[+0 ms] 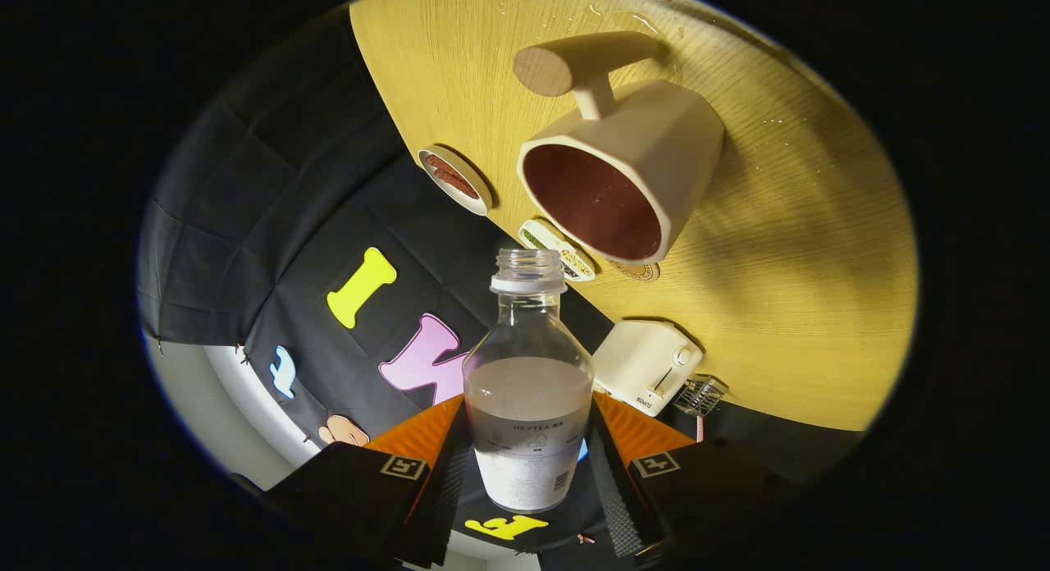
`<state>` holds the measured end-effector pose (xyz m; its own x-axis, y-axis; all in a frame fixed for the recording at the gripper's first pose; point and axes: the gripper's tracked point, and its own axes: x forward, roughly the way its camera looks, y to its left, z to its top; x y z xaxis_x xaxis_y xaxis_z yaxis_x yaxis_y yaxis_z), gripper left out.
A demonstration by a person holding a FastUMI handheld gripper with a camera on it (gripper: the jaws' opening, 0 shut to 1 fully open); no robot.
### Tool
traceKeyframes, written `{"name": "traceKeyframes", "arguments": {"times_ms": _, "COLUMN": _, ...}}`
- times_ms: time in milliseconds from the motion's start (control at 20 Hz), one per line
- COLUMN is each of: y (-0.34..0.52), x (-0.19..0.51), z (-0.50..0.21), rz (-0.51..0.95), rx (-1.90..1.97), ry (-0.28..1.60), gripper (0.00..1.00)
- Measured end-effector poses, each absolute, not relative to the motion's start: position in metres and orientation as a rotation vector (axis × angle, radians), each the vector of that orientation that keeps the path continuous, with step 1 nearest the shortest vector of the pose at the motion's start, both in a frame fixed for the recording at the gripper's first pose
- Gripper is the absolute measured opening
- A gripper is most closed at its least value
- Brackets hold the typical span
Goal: Take the bottle from table, then pour the juice into the cup, finally place the bottle on the coaster
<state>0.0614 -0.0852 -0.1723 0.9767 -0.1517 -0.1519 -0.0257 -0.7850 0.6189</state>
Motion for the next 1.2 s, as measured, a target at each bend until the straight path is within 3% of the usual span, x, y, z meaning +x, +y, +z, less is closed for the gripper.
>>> {"name": "traceKeyframes", "arguments": {"times_ms": 650, "y": -0.080, "x": 0.056, "z": -0.181, "rz": -0.326, "rx": 2.281, "ry": -0.118, "gripper": 0.76}}
{"name": "traceKeyframes", "arguments": {"times_ms": 1200, "y": -0.060, "x": 0.076, "z": -0.156, "rz": -0.297, "rx": 1.583, "ry": 0.006, "gripper": 0.75}}
